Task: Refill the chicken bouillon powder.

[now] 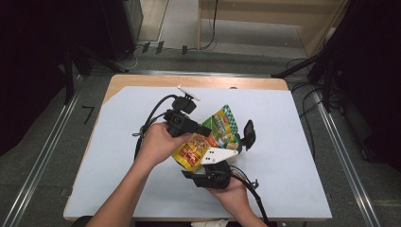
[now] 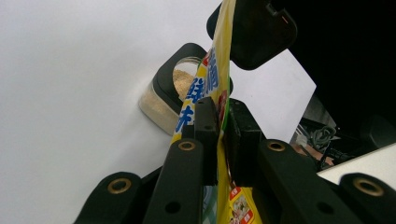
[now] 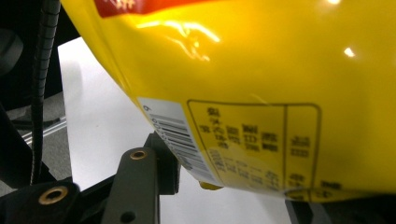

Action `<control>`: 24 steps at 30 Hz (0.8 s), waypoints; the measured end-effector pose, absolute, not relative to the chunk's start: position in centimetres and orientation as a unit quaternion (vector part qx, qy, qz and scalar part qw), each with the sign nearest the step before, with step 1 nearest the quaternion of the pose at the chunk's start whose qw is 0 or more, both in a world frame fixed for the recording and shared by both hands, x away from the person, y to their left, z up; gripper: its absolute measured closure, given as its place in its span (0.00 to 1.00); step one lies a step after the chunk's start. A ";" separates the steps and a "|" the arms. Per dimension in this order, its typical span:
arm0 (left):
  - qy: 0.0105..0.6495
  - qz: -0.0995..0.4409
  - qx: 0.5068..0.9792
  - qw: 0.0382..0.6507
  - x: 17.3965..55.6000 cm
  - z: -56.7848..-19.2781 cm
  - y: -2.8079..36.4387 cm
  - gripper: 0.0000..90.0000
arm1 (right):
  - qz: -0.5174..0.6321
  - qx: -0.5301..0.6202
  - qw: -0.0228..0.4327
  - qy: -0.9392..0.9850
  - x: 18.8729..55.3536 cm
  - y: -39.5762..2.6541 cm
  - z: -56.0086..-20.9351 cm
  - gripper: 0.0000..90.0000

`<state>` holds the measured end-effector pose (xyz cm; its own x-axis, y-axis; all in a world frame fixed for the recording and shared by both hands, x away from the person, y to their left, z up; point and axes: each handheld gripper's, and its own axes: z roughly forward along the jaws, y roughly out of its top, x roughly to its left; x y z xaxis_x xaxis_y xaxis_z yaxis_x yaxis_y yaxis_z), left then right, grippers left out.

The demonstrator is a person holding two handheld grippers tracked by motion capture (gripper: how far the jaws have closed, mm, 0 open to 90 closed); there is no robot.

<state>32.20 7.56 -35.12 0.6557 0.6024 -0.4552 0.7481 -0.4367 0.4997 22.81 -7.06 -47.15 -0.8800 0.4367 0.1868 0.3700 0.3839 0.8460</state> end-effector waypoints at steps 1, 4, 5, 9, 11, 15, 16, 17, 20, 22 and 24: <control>0.401 -0.105 0.841 0.348 32.2 -35.2 7.6 0.94 | 0.499 0.242 0.033 0.831 22.8 -7.1 -47.2 0.66; 0.401 -0.103 0.841 0.349 32.3 -35.3 7.6 0.94 | 0.498 0.240 0.031 0.833 22.7 -7.0 -47.2 0.66; 0.400 -0.103 0.841 0.349 32.3 -35.3 7.5 0.94 | 0.497 0.239 0.030 0.834 22.7 -6.9 -47.2 0.67; 0.401 -0.103 0.841 0.347 32.3 -35.6 7.6 0.94 | 0.495 0.234 0.030 0.836 22.7 -6.8 -47.3 0.66; 0.400 -0.105 0.842 0.347 32.4 -35.8 7.6 0.94 | 0.494 0.234 0.027 0.837 22.6 -6.7 -47.4 0.67; 0.401 -0.108 0.841 0.347 32.6 -36.1 7.5 0.94 | 0.492 0.229 0.027 0.839 22.5 -6.5 -47.5 0.67; 0.401 -0.109 0.840 0.348 32.6 -36.2 7.5 0.94 | 0.492 0.228 0.027 0.840 22.5 -6.5 -47.5 0.67; 0.402 -0.108 0.840 0.349 32.6 -36.2 7.4 0.94 | 0.492 0.227 0.025 0.840 22.5 -6.5 -47.6 0.67; 0.401 -0.112 0.839 0.351 32.7 -36.4 7.3 0.94 | 0.491 0.227 0.025 0.841 22.4 -6.5 -47.6 0.67; 0.402 -0.119 0.837 0.353 32.9 -36.7 7.3 0.94 | 0.492 0.224 0.023 0.841 22.4 -6.5 -47.7 0.66; 0.400 -0.122 0.836 0.356 33.1 -36.9 7.3 0.93 | 0.488 0.224 0.025 0.843 22.4 -6.4 -47.7 0.66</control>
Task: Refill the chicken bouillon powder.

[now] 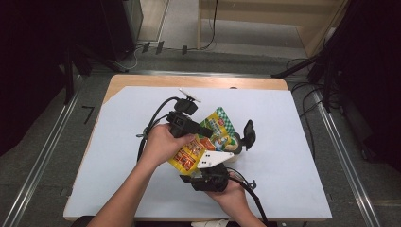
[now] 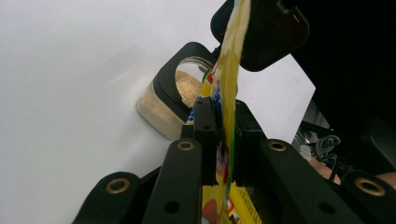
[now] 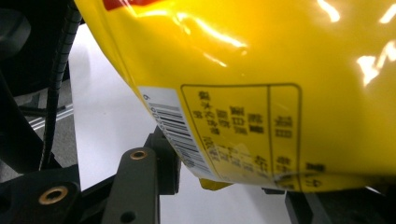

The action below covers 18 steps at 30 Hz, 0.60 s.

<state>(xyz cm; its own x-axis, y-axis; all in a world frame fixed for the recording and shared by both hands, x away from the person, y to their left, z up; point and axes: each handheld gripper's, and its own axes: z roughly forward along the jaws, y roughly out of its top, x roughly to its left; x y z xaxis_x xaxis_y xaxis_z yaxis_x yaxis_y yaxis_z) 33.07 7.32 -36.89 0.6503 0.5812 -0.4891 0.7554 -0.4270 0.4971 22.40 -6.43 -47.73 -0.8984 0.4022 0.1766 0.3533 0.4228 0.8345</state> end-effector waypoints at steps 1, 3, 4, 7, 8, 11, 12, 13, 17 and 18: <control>0.401 -0.125 0.835 0.356 33.1 -37.0 7.3 0.93 | 0.489 0.223 0.024 0.843 22.4 -6.4 -47.8 0.66; 0.403 -0.127 0.833 0.357 33.2 -37.1 7.3 0.93 | 0.487 0.224 0.021 0.844 22.3 -6.4 -47.8 0.66; 0.402 -0.131 0.832 0.359 33.3 -37.2 7.3 0.93 | 0.487 0.223 0.022 0.844 22.3 -6.3 -47.8 0.66; 0.400 -0.133 0.833 0.358 33.3 -37.6 7.2 0.93 | 0.485 0.220 0.021 0.846 22.3 -6.2 -47.9 0.66; 0.400 -0.136 0.833 0.357 33.3 -37.8 7.1 0.93 | 0.484 0.219 0.021 0.847 22.2 -6.2 -47.9 0.66; 0.401 -0.138 0.833 0.355 33.3 -38.2 6.9 0.94 | 0.481 0.217 0.022 0.849 22.2 -6.1 -47.9 0.66; 0.399 -0.138 0.835 0.354 33.3 -38.2 6.9 0.95 | 0.481 0.217 0.023 0.849 22.2 -6.1 -47.9 0.66; 0.398 -0.138 0.835 0.354 33.3 -38.2 6.9 0.95 | 0.481 0.218 0.023 0.849 22.2 -6.1 -48.0 0.66; 0.398 -0.138 0.835 0.354 33.3 -38.2 7.0 0.98 | 0.482 0.215 0.022 0.849 22.2 -6.1 -48.0 0.66; 0.396 -0.140 0.835 0.355 33.3 -38.2 7.1 0.98 | 0.482 0.214 0.025 0.849 22.2 -6.1 -48.0 0.66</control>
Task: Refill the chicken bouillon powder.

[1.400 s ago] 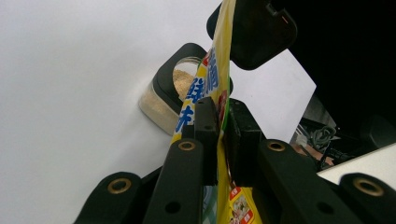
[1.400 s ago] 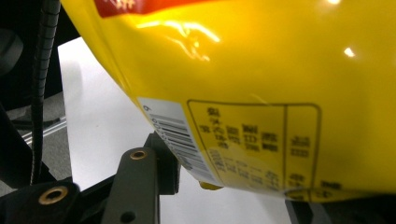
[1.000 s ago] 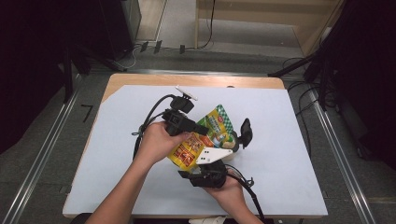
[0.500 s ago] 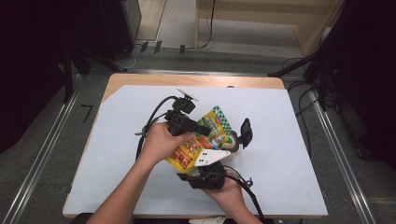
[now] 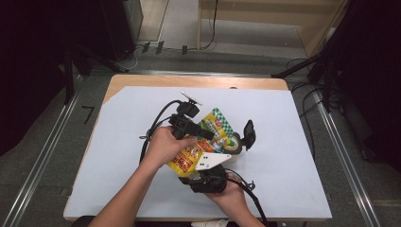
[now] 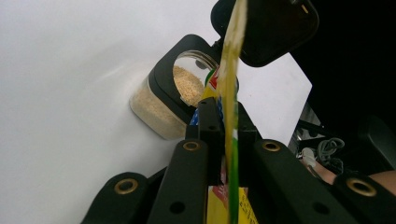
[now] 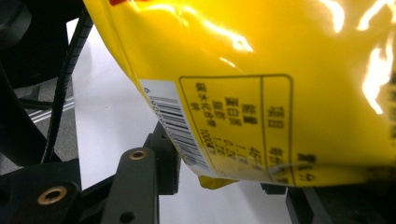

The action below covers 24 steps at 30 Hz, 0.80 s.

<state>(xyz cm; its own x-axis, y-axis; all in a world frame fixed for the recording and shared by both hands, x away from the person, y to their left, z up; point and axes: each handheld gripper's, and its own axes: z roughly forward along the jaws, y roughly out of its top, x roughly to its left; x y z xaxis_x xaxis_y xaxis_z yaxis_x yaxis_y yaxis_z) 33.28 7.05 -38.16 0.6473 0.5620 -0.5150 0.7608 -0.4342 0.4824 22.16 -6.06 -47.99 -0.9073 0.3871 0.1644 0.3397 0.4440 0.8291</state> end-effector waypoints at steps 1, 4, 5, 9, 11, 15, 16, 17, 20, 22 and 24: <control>0.394 -0.140 0.836 0.356 33.3 -38.1 7.1 0.99 | 0.482 0.214 0.025 0.849 22.2 -6.0 -48.0 0.66; 0.391 -0.141 0.836 0.359 33.2 -37.9 7.4 1.00 | 0.481 0.212 0.024 0.850 22.1 -6.0 -48.0 0.65; 0.391 -0.141 0.835 0.362 33.1 -37.8 7.5 1.00 | 0.481 0.211 0.025 0.851 22.1 -6.0 -48.0 0.65; 0.393 -0.150 0.826 0.375 33.1 -37.4 8.2 1.00 | 0.484 0.211 0.030 0.849 22.1 -6.0 -47.9 0.64; 0.395 -0.149 0.824 0.379 33.1 -37.3 8.5 1.00 | 0.484 0.211 0.030 0.849 22.2 -6.1 -47.9 0.63; 0.400 -0.151 0.818 0.385 33.1 -36.9 9.2 1.00 | 0.485 0.217 0.028 0.847 22.3 -6.2 -47.9 0.61; 0.402 -0.149 0.818 0.384 33.1 -36.9 9.3 1.00 | 0.485 0.217 0.028 0.846 22.3 -6.2 -48.0 0.61; 0.404 -0.150 0.816 0.385 33.1 -36.9 9.4 1.00 | 0.486 0.218 0.028 0.846 22.3 -6.2 -47.9 0.60; 0.406 -0.147 0.814 0.389 33.2 -36.8 9.9 1.00 | 0.487 0.221 0.031 0.844 22.4 -6.3 -47.9 0.59; 0.405 -0.151 0.812 0.392 33.3 -36.6 10.3 1.00 | 0.487 0.223 0.031 0.844 22.5 -6.3 -47.9 0.58; 0.408 -0.152 0.808 0.396 33.3 -36.5 10.7 1.00 | 0.487 0.225 0.031 0.843 22.5 -6.4 -47.9 0.58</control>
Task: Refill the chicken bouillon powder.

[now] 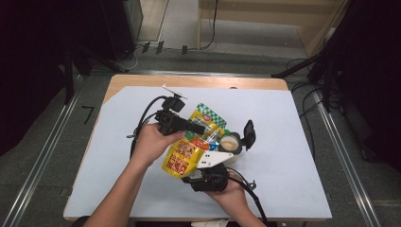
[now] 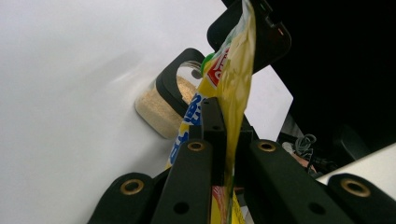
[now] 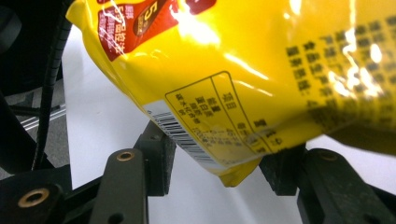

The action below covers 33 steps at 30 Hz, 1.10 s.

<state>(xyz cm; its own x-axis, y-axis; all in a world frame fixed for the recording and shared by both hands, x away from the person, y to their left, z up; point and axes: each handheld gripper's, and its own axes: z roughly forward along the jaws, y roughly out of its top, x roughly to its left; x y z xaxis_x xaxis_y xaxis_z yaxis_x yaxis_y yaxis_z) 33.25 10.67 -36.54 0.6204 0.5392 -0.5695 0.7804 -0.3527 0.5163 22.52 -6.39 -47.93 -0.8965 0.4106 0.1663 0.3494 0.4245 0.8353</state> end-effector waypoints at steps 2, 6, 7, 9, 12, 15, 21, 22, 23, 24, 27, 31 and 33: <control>0.410 -0.155 0.805 0.399 33.2 -36.5 10.9 1.00 | 0.486 0.226 0.030 0.843 22.6 -6.4 -47.9 0.58; 0.411 -0.155 0.804 0.400 33.2 -36.4 11.3 1.00 | 0.487 0.227 0.033 0.843 22.6 -6.4 -48.0 0.58; 0.412 -0.156 0.804 0.400 33.2 -36.4 11.3 1.00 | 0.486 0.227 0.033 0.843 22.6 -6.4 -48.0 0.58; 0.412 -0.157 0.802 0.403 33.2 -36.3 11.5 1.00 | 0.486 0.228 0.033 0.843 22.7 -6.4 -48.0 0.58; 0.413 -0.158 0.800 0.406 33.1 -36.1 11.8 1.00 | 0.486 0.230 0.033 0.842 22.7 -6.5 -48.0 0.57; 0.414 -0.156 0.799 0.408 33.1 -36.0 12.0 1.00 | 0.487 0.234 0.032 0.841 22.8 -6.6 -48.1 0.56; 0.413 -0.153 0.797 0.413 33.1 -35.8 12.6 1.00 | 0.486 0.257 0.028 0.835 23.2 -7.2 -48.1 0.56; 0.413 -0.153 0.797 0.413 33.2 -35.8 12.7 1.00 | 0.486 0.257 0.031 0.835 23.3 -7.2 -48.2 0.56; 0.415 -0.149 0.797 0.413 33.2 -35.7 12.8 1.00 | 0.486 0.258 0.031 0.834 23.3 -7.2 -48.2 0.56; 0.417 -0.148 0.796 0.413 33.2 -35.7 12.8 1.00 | 0.487 0.261 0.029 0.833 23.4 -7.3 -48.2 0.56; 0.418 -0.147 0.794 0.416 33.2 -35.6 13.1 1.00 | 0.485 0.265 0.029 0.833 23.4 -7.4 -48.2 0.55; 0.423 -0.145 0.788 0.423 33.2 -35.4 13.7 1.00 | 0.485 0.272 0.029 0.831 23.6 -7.6 -48.2 0.55; 0.425 -0.140 0.787 0.425 33.2 -35.3 14.0 1.00 | 0.486 0.279 0.029 0.828 23.7 -7.8 -48.2 0.55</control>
